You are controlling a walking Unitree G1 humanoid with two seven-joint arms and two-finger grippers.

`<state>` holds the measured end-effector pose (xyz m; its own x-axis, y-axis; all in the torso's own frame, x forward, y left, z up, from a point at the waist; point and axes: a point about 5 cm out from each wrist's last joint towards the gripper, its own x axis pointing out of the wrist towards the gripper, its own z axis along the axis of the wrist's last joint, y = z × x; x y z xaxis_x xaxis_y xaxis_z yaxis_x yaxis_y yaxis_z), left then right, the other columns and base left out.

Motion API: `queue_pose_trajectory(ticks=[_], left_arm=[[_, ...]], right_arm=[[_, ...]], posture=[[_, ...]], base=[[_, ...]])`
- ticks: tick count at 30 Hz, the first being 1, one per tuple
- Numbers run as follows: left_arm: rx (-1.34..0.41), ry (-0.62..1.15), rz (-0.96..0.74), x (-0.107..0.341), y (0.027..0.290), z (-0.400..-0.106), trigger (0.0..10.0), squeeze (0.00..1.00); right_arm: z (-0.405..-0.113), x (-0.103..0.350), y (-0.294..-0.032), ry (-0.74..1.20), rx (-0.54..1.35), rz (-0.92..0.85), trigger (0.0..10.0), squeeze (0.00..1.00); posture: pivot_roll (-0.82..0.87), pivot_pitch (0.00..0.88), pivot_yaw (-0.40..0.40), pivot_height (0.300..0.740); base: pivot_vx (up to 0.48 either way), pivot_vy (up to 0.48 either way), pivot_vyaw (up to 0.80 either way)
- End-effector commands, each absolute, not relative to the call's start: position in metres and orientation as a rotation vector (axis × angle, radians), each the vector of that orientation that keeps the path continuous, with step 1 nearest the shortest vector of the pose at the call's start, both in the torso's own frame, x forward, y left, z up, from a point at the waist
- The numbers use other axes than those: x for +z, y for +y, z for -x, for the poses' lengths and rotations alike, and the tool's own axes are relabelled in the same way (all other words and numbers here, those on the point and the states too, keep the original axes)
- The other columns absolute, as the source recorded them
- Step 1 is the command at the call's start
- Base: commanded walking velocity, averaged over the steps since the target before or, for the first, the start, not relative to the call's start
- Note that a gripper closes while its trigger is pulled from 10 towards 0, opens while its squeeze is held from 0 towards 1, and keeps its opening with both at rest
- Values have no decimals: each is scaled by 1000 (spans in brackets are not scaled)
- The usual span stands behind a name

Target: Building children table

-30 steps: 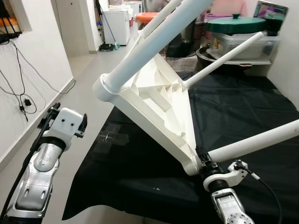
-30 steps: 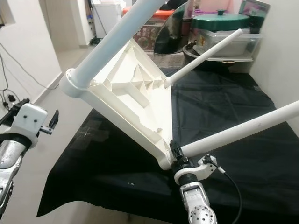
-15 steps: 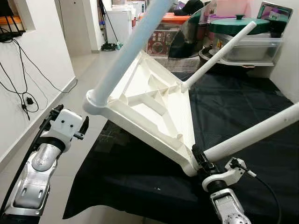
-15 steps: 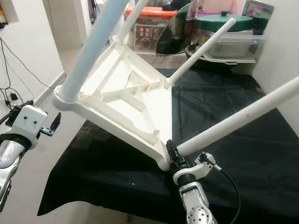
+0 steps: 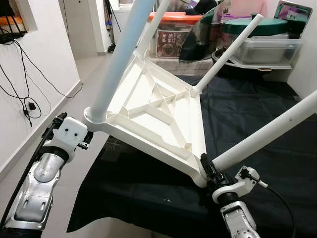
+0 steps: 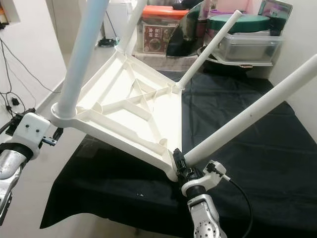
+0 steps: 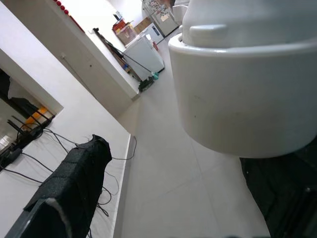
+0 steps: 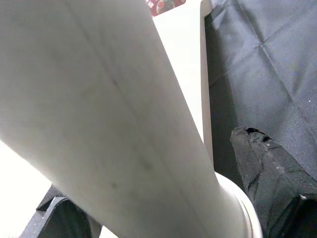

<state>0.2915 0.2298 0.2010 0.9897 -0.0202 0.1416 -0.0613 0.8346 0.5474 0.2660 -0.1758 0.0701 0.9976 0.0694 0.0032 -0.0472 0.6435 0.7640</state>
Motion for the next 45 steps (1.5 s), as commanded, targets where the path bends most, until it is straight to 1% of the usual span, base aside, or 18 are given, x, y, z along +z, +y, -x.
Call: queue_pose_trajectory(ticks=[1, 30, 31, 32, 35, 36, 37, 39, 45], left_arm=[[37, -164, -599, 206, 229, -289, 10000, 0], [37, -164, -599, 206, 229, -289, 10000, 0], [19, -159, -594, 206, 231, -291, 10000, 0], [60, -208, -691, 219, 248, -319, 10000, 0], [60, -208, -691, 219, 248, -319, 10000, 0], [92, -242, -757, 233, 261, -336, 10000, 0], [92, -242, -757, 233, 261, -336, 10000, 0], [125, -274, -815, 247, 273, -351, 10000, 0], [113, -272, -812, 246, 270, -353, 10000, 0]], right_arm=[[-281, 51, -252, 231, -966, -1318, 10000, 0], [-281, 51, -252, 231, -966, -1318, 10000, 0], [-282, 52, -252, 228, -961, -1318, 10000, 0], [-291, 63, -241, 194, -860, -1290, 10000, 0], [-291, 63, -241, 194, -860, -1290, 10000, 0], [-298, 71, -232, 170, -785, -1271, 10000, 0], [-298, 71, -232, 170, -785, -1271, 10000, 0], [-304, 80, -222, 143, -706, -1253, 10000, 0], [-304, 80, -221, 144, -704, -1253, 10000, 0]], posture=[[177, 54, 37, 740], [177, 54, 37, 740], [171, 0, 0, 740], [157, 0, 0, 740], [157, 0, 0, 740], [157, 0, 0, 740], [157, 0, 0, 740], [155, 0, 0, 740], [157, 0, 0, 740]], base=[[0, 0, 0], [0, 0, 0], [0, 0, 0], [0, 0, 0], [0, 0, 0], [0, 0, 0], [0, 0, 0], [0, 0, 0], [0, 0, 0]])
